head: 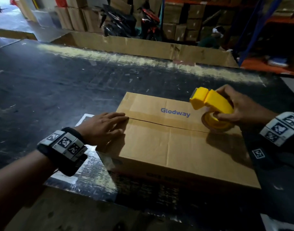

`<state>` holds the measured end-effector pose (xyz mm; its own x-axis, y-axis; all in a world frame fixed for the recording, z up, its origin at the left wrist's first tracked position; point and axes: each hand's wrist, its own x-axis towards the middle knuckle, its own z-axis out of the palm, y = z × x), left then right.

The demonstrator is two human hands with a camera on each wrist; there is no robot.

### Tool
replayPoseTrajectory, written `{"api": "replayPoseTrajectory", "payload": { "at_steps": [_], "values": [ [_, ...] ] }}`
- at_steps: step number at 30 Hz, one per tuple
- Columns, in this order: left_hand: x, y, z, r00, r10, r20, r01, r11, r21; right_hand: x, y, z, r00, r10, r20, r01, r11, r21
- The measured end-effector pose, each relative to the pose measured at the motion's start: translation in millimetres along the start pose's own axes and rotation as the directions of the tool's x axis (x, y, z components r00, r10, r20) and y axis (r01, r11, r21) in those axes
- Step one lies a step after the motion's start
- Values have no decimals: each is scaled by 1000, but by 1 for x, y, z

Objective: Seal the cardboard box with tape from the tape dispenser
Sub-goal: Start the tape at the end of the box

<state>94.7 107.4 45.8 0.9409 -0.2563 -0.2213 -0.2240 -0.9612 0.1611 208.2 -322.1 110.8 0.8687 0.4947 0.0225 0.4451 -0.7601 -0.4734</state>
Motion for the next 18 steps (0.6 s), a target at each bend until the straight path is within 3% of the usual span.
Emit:
{"api": "replayPoseTrajectory", "payload": {
  "at_steps": [6,11,13,14,16,18],
  "values": [
    [15,-32,-1,983,138,-120,-144,988,-48,82,-118,47,966,-256,42,252,964,83],
    [17,-53,7,962,208,-180,-243,949,-203,120,-163,97,960,-254,116,240,963,127],
    [16,-63,11,959,200,-202,-264,891,-369,124,-163,109,965,-221,142,206,972,113],
    [16,-69,12,963,174,-208,-260,810,-526,124,-162,113,967,-203,152,189,977,101],
    [18,-80,10,973,90,-213,-228,518,-824,123,-159,117,972,-169,163,157,984,84],
    [23,-87,4,976,-34,-213,-194,294,-936,121,-159,118,974,-143,178,132,989,70]
  ]
}}
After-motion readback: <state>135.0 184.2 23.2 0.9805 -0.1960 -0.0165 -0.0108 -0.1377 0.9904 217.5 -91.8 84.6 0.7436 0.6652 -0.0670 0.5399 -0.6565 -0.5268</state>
